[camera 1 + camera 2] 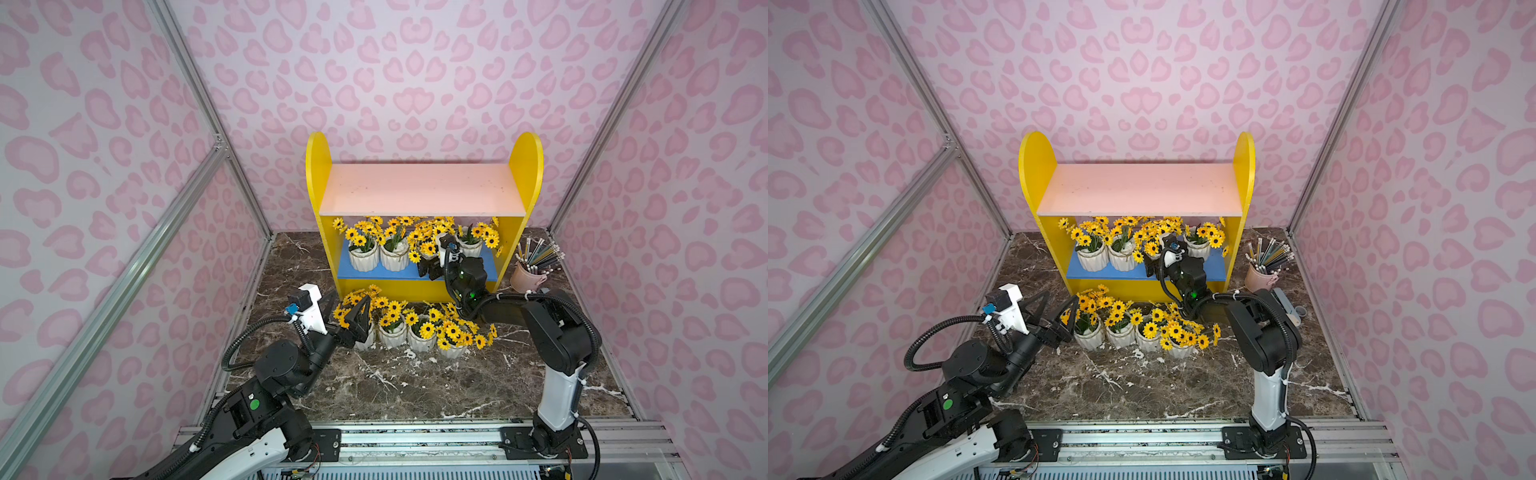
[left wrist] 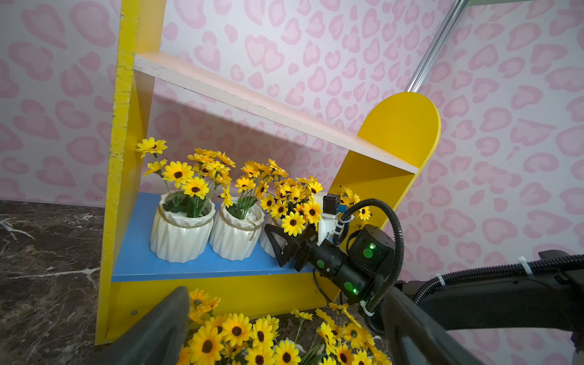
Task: Take the sunflower pots off the shelves
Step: Pick up the sunflower pot from the shelf.
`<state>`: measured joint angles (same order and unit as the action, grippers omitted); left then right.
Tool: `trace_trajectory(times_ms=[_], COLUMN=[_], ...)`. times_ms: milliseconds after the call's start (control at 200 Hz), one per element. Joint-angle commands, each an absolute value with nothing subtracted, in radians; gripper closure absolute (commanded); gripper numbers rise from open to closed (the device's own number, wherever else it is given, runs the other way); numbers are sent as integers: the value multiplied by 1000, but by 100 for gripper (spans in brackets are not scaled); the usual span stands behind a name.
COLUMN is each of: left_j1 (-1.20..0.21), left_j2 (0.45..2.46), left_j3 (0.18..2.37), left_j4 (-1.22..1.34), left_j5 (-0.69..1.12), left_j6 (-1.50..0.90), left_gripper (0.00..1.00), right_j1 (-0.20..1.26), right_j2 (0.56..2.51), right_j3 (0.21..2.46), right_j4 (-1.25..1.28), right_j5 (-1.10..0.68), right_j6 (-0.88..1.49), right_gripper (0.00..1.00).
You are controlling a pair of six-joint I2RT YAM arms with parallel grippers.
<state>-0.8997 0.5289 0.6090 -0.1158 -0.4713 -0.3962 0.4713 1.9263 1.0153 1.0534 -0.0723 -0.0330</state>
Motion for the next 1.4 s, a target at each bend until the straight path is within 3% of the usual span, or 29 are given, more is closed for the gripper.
trace_trajectory(times_ms=[0, 235, 455, 560, 625, 690, 1395], left_j1=[-899, -899, -898, -899, -898, -898, -899], left_j2=[528, 520, 513, 515, 515, 517, 523], left_j3=[621, 620, 623, 622, 625, 627, 655], left_j4=[-103, -112, -120, -120, -120, -122, -154], left_j5=[-473, -480, -486, -483, -482, -479, -487], left_j6=[-387, -385, -380, -380, -380, -381, -393], left_gripper=[3, 3, 3, 3, 3, 3, 3], right_j1=[474, 480, 481, 480, 484, 489, 539], right_j2=[1937, 1964, 1954, 1944, 1932, 1913, 1622], right_j3=[1039, 1069, 1041, 1030, 1026, 1018, 828], right_j4=[1097, 1083, 1101, 1105, 1101, 1106, 1060], right_j5=[-42, -12, -43, -73, -87, -85, -1], right_j6=[-23, -19, -21, -25, -25, -27, -72], right_gripper=[1, 2, 25, 50, 79, 100, 100])
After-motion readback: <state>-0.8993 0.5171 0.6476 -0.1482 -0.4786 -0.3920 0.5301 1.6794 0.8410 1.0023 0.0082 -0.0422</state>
